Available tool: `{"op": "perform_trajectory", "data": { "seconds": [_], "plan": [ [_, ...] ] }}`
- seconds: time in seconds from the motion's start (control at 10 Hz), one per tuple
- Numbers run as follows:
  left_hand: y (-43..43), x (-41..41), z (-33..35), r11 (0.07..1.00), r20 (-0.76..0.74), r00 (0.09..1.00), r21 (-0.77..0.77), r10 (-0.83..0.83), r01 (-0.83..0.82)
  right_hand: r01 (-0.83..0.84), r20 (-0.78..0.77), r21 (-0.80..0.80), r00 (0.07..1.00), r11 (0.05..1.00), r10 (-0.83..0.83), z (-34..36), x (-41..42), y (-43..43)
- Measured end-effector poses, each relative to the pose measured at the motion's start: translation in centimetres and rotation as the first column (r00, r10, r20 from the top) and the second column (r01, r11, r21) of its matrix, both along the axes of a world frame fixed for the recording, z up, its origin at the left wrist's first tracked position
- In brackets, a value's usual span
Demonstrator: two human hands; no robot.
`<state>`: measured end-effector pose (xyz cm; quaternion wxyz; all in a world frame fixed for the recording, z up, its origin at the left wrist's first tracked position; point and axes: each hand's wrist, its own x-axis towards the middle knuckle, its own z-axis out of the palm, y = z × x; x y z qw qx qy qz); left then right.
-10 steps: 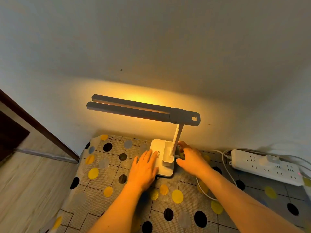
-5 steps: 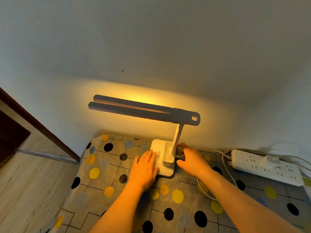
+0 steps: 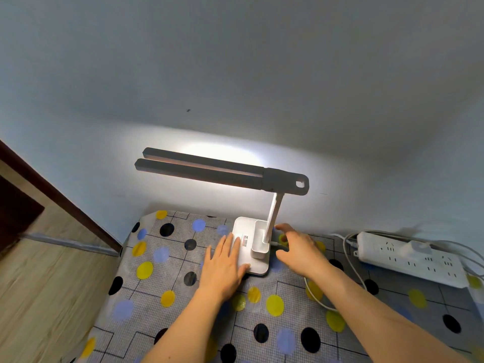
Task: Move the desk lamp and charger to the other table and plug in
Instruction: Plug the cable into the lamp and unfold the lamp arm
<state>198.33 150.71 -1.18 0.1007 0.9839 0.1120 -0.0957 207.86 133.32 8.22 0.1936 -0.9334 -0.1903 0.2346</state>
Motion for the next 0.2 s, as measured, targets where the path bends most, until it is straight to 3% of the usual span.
{"op": "perform_trajectory", "data": {
  "seconds": [0.2],
  "plan": [
    [-0.11,0.04,0.61,1.000,0.042,0.999,-0.015,-0.006,0.007,0.000,-0.010,0.016,1.000,1.000,0.000,-0.13,0.12,-0.38]
  ]
}}
